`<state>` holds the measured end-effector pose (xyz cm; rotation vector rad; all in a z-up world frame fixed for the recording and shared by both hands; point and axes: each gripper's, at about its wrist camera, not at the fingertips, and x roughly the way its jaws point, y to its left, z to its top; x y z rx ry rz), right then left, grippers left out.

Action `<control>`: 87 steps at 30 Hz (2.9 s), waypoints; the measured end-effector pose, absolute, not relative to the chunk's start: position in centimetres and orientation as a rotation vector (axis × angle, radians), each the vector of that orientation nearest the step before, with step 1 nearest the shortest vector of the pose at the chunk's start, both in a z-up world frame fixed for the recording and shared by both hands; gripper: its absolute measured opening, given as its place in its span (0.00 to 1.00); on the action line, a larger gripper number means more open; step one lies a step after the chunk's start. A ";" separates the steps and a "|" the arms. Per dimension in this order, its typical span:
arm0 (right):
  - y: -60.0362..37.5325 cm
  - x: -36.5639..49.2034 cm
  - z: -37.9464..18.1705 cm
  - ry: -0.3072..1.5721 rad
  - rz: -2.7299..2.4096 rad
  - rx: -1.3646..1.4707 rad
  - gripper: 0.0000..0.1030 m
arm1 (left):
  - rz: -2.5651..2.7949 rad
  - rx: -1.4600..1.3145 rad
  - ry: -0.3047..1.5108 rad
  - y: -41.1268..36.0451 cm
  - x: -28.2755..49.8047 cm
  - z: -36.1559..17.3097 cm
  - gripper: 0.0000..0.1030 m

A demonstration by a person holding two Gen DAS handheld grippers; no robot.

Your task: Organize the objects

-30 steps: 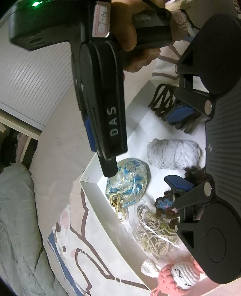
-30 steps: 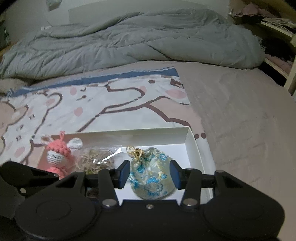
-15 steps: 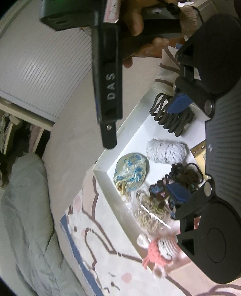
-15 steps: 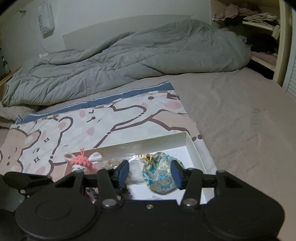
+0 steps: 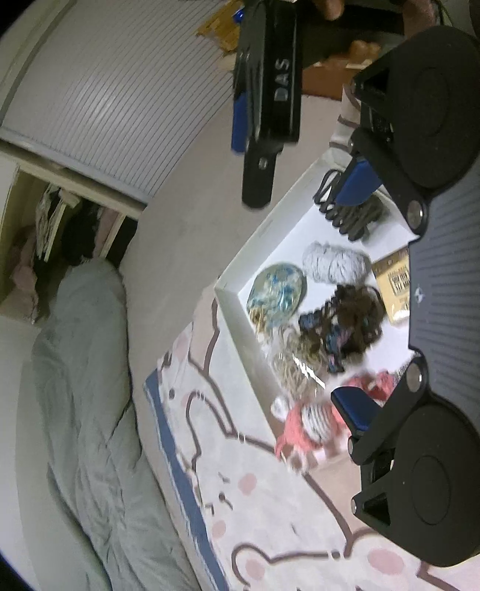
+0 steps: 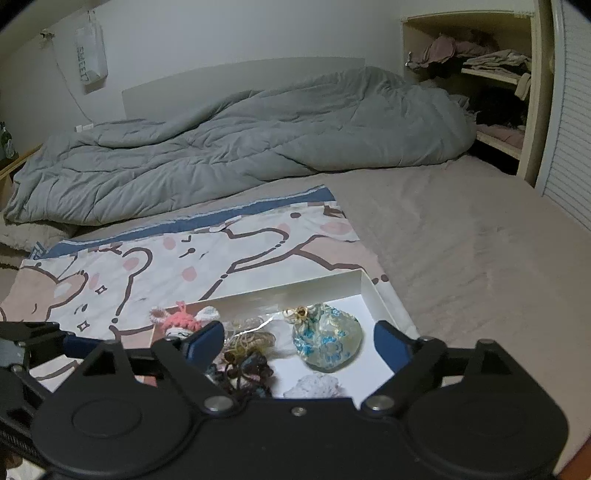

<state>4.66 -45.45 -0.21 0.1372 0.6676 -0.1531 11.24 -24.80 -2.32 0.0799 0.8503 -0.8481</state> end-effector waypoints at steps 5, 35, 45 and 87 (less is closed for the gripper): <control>-44.5 3.0 0.6 0.658 -0.171 0.131 0.95 | -0.762 0.076 0.835 -22.8 10.9 -1.4 1.00; -41.7 -3.6 0.2 0.676 -0.273 0.158 1.00 | -0.503 0.147 0.728 -16.7 8.5 0.3 1.00; -41.3 -4.2 -0.1 0.680 -0.307 0.149 1.00 | -0.495 0.177 0.734 -16.6 8.3 -0.1 1.00; -41.4 -3.8 -0.5 0.706 -0.314 0.177 1.00 | -0.507 0.191 0.746 -17.0 8.0 -0.2 1.00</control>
